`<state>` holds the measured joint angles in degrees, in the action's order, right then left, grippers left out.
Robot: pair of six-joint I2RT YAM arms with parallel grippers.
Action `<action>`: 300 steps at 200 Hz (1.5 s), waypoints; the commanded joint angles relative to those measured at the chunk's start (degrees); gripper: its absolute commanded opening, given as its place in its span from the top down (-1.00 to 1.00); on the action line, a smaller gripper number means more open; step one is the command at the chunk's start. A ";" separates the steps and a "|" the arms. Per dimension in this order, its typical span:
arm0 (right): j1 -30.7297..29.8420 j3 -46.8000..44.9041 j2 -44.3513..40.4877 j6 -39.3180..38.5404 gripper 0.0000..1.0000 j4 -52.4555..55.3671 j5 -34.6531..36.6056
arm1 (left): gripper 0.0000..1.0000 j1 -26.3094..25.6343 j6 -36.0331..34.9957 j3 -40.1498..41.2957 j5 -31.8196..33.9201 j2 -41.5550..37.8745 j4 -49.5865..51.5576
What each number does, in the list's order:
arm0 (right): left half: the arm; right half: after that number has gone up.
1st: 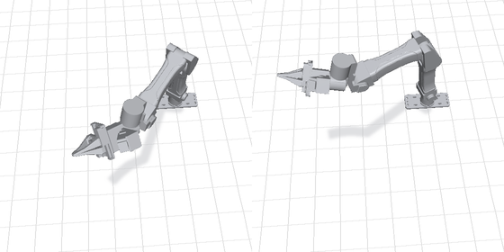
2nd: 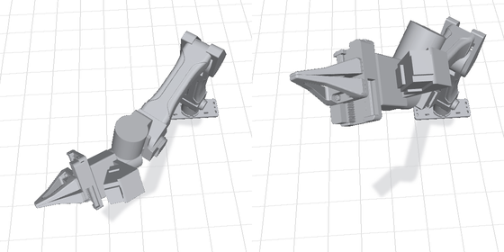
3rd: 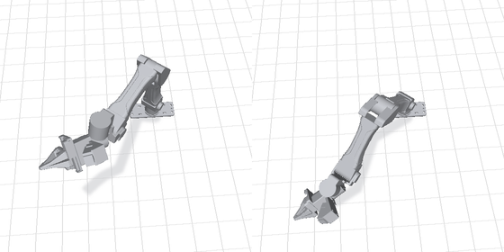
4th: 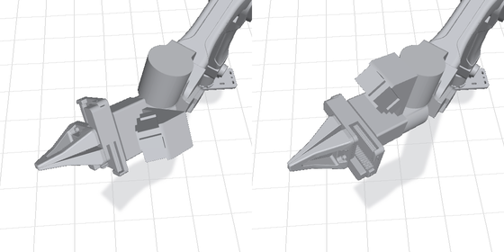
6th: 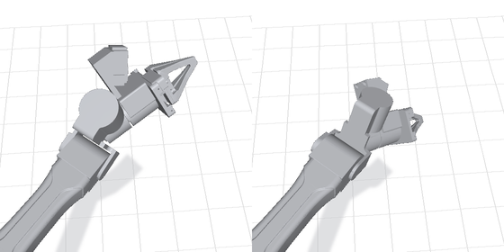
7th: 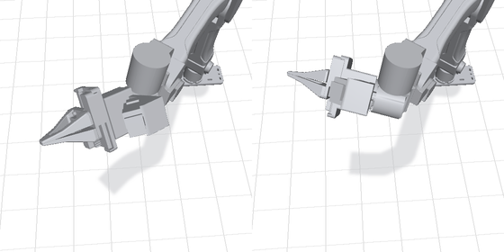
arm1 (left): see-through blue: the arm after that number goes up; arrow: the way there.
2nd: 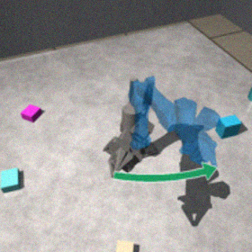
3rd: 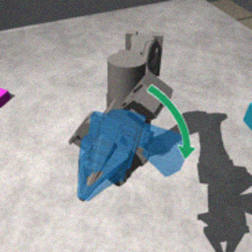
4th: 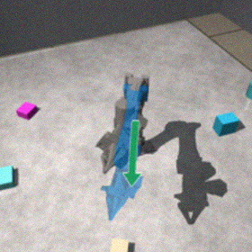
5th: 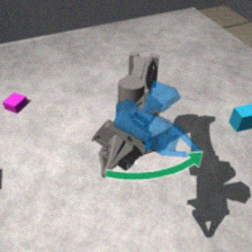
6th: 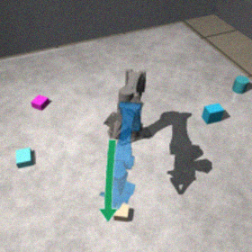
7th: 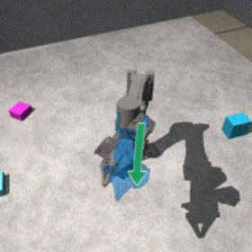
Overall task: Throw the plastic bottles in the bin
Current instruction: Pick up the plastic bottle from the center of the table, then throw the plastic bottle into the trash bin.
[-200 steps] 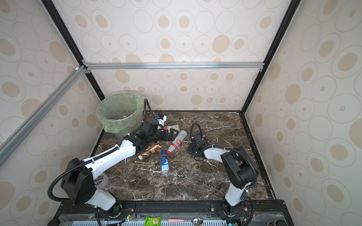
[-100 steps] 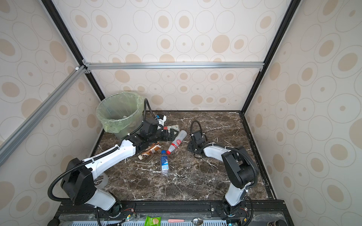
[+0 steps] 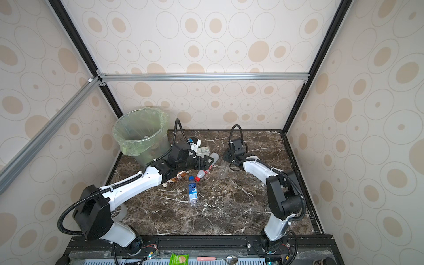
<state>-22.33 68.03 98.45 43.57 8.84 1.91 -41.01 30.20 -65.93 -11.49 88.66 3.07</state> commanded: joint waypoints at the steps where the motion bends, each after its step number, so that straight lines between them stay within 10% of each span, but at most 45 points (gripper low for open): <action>1: -0.01 2.52 -1.59 1.53 0.49 1.08 -1.55 | -0.98 -2.36 -1.20 -0.51 0.11 1.81 -3.52; 122: -0.35 6.34 -5.38 4.93 0.49 0.01 -5.50 | -0.93 -4.67 -2.16 -6.78 4.06 8.97 -6.17; 300: -0.52 3.45 -8.34 6.37 0.34 -3.22 -5.82 | -0.05 -5.46 -1.33 -9.62 4.53 11.67 -4.21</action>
<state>-22.44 72.29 92.75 48.97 6.35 -2.96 -46.04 29.32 -72.69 -8.54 99.70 -2.24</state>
